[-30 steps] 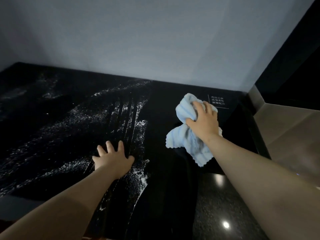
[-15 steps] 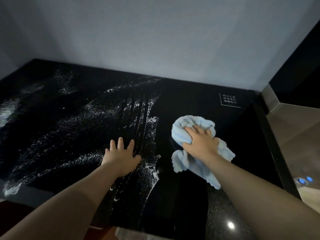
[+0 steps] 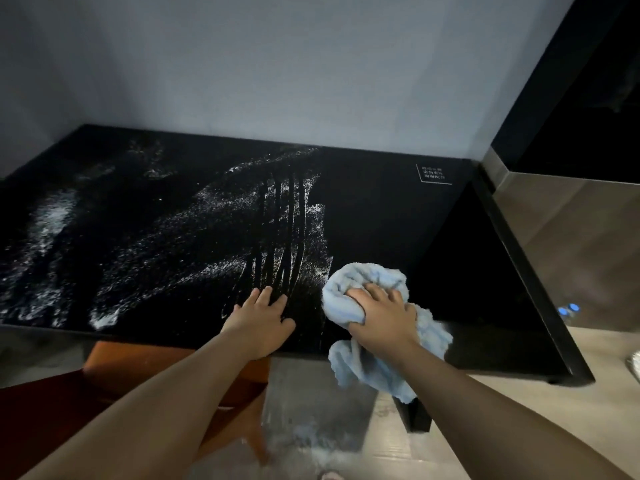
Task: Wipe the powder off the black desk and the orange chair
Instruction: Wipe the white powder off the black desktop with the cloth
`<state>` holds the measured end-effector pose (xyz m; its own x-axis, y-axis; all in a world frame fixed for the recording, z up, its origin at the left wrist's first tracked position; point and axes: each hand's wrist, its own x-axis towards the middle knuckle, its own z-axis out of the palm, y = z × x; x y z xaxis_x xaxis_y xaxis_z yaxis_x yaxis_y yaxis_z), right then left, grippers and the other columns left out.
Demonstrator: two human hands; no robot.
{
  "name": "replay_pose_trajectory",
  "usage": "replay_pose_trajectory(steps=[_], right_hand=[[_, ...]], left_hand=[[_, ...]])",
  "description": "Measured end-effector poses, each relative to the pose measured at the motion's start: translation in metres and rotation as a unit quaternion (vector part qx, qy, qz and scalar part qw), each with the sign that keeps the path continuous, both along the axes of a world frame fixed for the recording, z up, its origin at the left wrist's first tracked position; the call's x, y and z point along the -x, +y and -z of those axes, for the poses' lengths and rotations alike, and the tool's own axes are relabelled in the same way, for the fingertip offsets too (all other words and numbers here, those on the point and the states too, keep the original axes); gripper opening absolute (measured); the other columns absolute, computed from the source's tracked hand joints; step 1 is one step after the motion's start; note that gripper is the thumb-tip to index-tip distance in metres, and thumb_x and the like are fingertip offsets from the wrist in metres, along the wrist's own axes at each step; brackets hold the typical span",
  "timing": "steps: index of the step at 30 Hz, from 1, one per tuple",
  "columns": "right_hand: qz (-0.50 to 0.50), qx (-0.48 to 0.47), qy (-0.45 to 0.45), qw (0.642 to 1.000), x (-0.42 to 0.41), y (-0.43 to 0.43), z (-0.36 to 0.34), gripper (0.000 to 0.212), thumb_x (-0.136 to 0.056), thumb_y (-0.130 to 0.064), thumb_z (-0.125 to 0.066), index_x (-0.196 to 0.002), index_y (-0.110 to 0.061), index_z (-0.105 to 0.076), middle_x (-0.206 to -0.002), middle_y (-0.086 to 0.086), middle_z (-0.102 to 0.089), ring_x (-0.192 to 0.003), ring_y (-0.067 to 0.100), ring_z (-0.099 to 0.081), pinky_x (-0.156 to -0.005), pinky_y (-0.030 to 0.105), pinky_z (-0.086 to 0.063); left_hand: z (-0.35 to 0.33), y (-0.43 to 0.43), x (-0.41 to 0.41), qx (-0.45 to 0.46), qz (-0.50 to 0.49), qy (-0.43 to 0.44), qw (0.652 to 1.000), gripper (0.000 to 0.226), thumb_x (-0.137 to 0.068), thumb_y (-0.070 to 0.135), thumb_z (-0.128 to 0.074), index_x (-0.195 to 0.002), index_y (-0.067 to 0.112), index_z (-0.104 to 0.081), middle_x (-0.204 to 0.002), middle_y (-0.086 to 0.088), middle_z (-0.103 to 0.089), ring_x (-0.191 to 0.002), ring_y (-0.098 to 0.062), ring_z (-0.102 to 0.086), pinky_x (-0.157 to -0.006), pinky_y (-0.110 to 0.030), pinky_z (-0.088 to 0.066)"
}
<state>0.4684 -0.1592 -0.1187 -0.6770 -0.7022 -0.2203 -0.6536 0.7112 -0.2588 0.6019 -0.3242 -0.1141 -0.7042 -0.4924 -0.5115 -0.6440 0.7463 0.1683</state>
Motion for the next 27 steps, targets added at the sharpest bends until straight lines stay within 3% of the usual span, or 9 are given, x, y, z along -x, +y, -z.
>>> replay_pose_trajectory(steps=[3,6,9,12,17,20,23,25,27], right_hand=[[0.011,0.000,-0.001,1.000,-0.032,0.011,-0.004,0.045,-0.086,-0.042,-0.046,-0.130,-0.044,-0.037,-0.142,-0.015,-0.033,-0.130,0.023,-0.027,-0.099,0.045,-0.031],[0.020,0.000,0.000,1.000,-0.060,0.022,-0.003,0.047,-0.086,-0.039,-0.049,-0.131,-0.044,-0.037,-0.141,-0.016,-0.034,-0.130,0.023,-0.027,-0.097,0.044,-0.030],[0.027,0.002,0.004,1.000,-0.083,0.032,-0.003,0.046,-0.086,-0.037,-0.049,-0.131,-0.043,-0.039,-0.141,-0.015,-0.035,-0.129,0.024,-0.028,-0.096,0.042,-0.033],[0.038,0.020,-0.008,0.999,-0.103,0.043,0.000,0.041,-0.087,-0.034,-0.049,-0.128,-0.039,-0.044,-0.138,-0.013,-0.036,-0.126,0.025,-0.030,-0.094,0.040,-0.037],[0.108,0.003,-0.127,0.986,-0.127,0.070,0.019,0.051,-0.079,-0.036,-0.037,-0.127,-0.033,-0.051,-0.131,-0.003,-0.049,-0.123,0.029,-0.041,-0.099,0.044,-0.041],[0.208,0.026,-0.167,0.963,-0.129,0.086,0.029,0.046,-0.083,-0.028,-0.042,-0.127,-0.036,-0.050,-0.130,0.000,-0.050,-0.121,0.030,-0.046,-0.096,0.045,-0.045],[0.243,0.067,-0.180,0.951,-0.127,0.099,0.034,0.044,-0.080,-0.029,-0.044,-0.122,-0.038,-0.052,-0.120,-0.001,-0.057,-0.113,0.030,-0.051,-0.092,0.045,-0.048],[0.257,0.116,-0.198,0.939,-0.126,0.107,0.032,0.042,-0.077,-0.031,-0.048,-0.119,-0.037,-0.054,-0.111,-0.002,-0.061,-0.106,0.027,-0.055,-0.089,0.043,-0.049],[0.265,0.155,-0.206,0.929,-0.128,0.115,0.028,0.033,-0.079,-0.030,-0.052,-0.111,-0.035,-0.058,-0.104,0.000,-0.063,-0.097,0.025,-0.058,-0.084,0.040,-0.050]], left_hand=[[0.002,0.011,-0.023,-0.008,0.048,0.000,0.999,0.058,-0.099,0.038,-0.026,-0.151,0.015,-0.015,-0.160,-0.006,0.006,-0.147,-0.026,0.008,-0.119,-0.048,-0.007],[0.001,0.012,-0.041,-0.036,0.036,-0.019,0.998,0.059,-0.099,0.039,-0.024,-0.152,0.020,-0.006,-0.160,-0.002,0.010,-0.147,-0.020,0.010,-0.120,-0.043,-0.008],[-0.001,0.017,-0.056,-0.034,0.078,-0.024,0.996,0.057,-0.101,0.037,-0.023,-0.152,0.014,-0.011,-0.160,-0.005,0.009,-0.147,-0.023,0.012,-0.120,-0.044,-0.009],[-0.004,0.023,-0.073,-0.032,0.070,-0.007,0.997,0.056,-0.101,0.035,-0.023,-0.153,0.019,-0.005,-0.160,-0.002,0.007,-0.147,-0.020,0.009,-0.119,-0.039,-0.011],[-0.007,0.041,-0.090,-0.039,0.051,0.060,0.996,0.054,-0.103,0.032,-0.023,-0.152,0.018,-0.006,-0.160,-0.006,0.002,-0.148,-0.022,0.001,-0.119,-0.036,-0.014],[-0.007,0.052,-0.092,-0.074,-0.004,0.112,0.991,0.053,-0.103,0.030,-0.025,-0.152,0.017,-0.011,-0.160,-0.004,-0.006,-0.147,-0.020,-0.010,-0.117,-0.035,-0.021],[-0.007,0.065,-0.098,-0.067,-0.002,0.157,0.985,0.046,-0.103,0.025,-0.028,-0.149,0.019,-0.026,-0.156,0.000,-0.025,-0.142,-0.017,-0.028,-0.111,-0.031,-0.031],[-0.008,0.075,-0.102,-0.057,0.008,0.169,0.984,0.038,-0.102,0.020,-0.031,-0.136,0.020,-0.048,-0.144,0.000,-0.046,-0.129,-0.016,-0.046,-0.101,-0.028,-0.041],[-0.011,0.087,-0.103,-0.032,0.038,0.177,0.983,0.031,-0.100,0.019,-0.034,-0.113,0.017,-0.062,-0.119,-0.002,-0.062,-0.104,-0.018,-0.060,-0.082,-0.029,-0.049]])
